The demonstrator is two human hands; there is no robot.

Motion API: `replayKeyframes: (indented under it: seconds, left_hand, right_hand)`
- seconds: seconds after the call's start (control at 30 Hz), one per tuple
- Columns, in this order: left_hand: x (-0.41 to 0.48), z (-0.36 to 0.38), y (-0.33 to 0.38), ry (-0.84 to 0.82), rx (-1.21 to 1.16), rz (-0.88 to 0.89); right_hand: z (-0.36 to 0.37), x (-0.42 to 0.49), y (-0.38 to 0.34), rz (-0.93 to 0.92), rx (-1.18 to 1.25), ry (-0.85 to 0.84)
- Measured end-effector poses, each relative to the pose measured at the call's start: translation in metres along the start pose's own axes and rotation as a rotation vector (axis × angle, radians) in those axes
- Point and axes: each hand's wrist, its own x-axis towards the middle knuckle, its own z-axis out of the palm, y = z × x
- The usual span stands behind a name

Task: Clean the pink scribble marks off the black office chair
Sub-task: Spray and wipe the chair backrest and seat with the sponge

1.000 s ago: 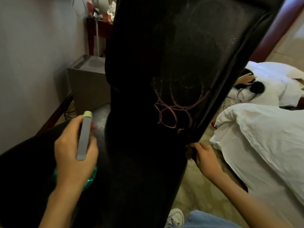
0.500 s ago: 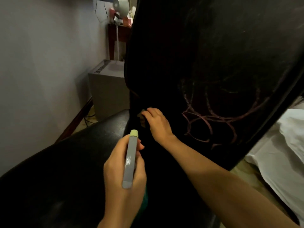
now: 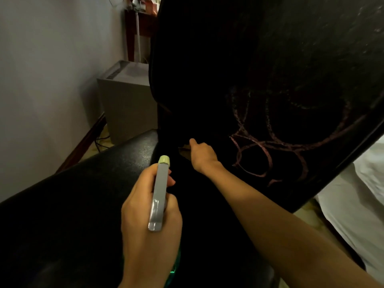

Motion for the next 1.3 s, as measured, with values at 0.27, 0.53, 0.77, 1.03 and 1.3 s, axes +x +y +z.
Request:
replayKeyframes:
  seconds: [0.27,0.53,0.77,1.03,1.3]
  left_hand:
    - [-0.02,-0.01,0.006,-0.085,0.121,0.313]
    - [-0.026,-0.015,0.003,-0.115,0.097,0.322]
    - [-0.03,-0.008,0.01,-0.111,0.199,0.358]
    - [-0.067,0.016,0.036,-0.208,0.204,0.499]
    - [-0.083,0.07,0.053,-0.367,0.139,0.491]
  right_hand:
    - [0.011,-0.079,0.042,0.05,-0.015,0.038]
    - [0.025,-0.145,0.074,0.171,-0.09,0.189]
    - [0.027,-0.224,0.107,0.151,0.126,0.362]
    - [-0.053,-0.289,0.127,0.089,0.294,0.847]
    - [-0.168,-0.25,0.117,0.012,0.361,1.146]
